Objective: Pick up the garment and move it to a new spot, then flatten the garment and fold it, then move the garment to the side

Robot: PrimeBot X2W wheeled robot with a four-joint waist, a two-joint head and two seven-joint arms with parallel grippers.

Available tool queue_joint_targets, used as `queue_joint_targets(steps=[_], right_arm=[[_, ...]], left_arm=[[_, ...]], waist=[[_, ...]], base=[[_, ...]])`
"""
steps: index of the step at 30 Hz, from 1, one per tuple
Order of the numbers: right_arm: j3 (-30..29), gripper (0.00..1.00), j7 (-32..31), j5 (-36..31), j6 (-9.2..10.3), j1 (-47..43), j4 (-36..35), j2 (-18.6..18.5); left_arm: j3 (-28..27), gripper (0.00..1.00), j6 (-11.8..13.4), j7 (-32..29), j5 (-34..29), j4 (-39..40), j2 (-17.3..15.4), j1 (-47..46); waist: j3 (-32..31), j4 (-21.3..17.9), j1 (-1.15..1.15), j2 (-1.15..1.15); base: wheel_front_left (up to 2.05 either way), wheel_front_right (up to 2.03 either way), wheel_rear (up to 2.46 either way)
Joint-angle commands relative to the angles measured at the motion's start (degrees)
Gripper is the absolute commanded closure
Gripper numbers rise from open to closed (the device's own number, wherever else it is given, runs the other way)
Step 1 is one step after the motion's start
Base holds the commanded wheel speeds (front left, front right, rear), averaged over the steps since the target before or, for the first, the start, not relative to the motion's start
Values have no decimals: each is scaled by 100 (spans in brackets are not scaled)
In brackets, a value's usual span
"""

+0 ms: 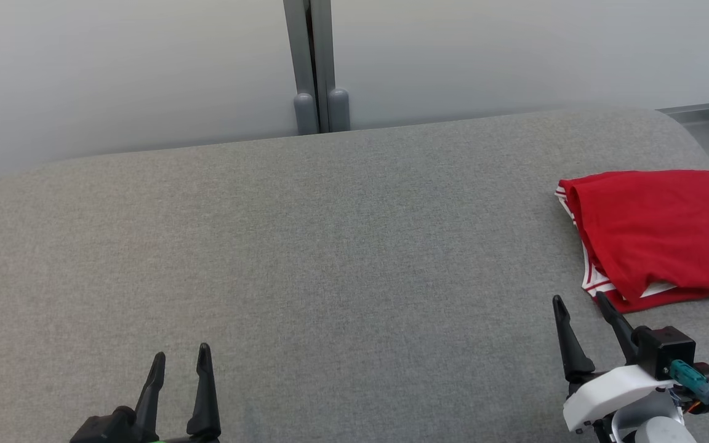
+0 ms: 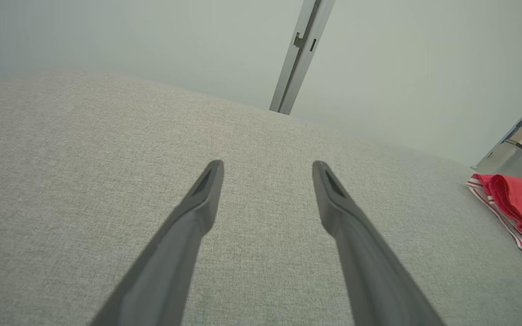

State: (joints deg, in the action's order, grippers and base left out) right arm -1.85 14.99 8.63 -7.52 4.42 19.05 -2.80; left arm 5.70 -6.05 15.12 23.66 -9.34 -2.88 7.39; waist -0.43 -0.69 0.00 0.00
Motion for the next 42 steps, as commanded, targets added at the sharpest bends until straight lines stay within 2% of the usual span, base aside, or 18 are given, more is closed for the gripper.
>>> queue_joint_targets(steps=[1, 7, 8, 13, 42], right_arm=[[-19, 0, 25, 11, 8, -53, -26, -24], [-6, 0, 25, 28, 8, -73, -65, -23], [2, 100, 0, 0, 0, -4, -43, -1], [14, 100, -25, 16, -1, -112, 189, 48], [-159, 100, -771, 2950, 0, 10, -70, 23]], left_arm=[[-2, 0, 17, -1, 9, 19, -7, 6], [-7, 0, 15, -1, 18, 30, -6, -14], [1, 100, 0, 0, 10, 9, 0, -1], [21, 100, 0, -3, 26, -236, 18, 24], [-307, 100, -55, -671, 2528, -320, -79, -483]], waist=[[-3, -1, 0, 0], [-2, 7, 0, 0], [-2, 7, 0, 0], [-2, 8, 0, 0], [12, 22, 0, 0]], base=[[0, 0, 0], [0, 0, 0], [0, 0, 0], [0, 0, 0], [0, 0, 0]])
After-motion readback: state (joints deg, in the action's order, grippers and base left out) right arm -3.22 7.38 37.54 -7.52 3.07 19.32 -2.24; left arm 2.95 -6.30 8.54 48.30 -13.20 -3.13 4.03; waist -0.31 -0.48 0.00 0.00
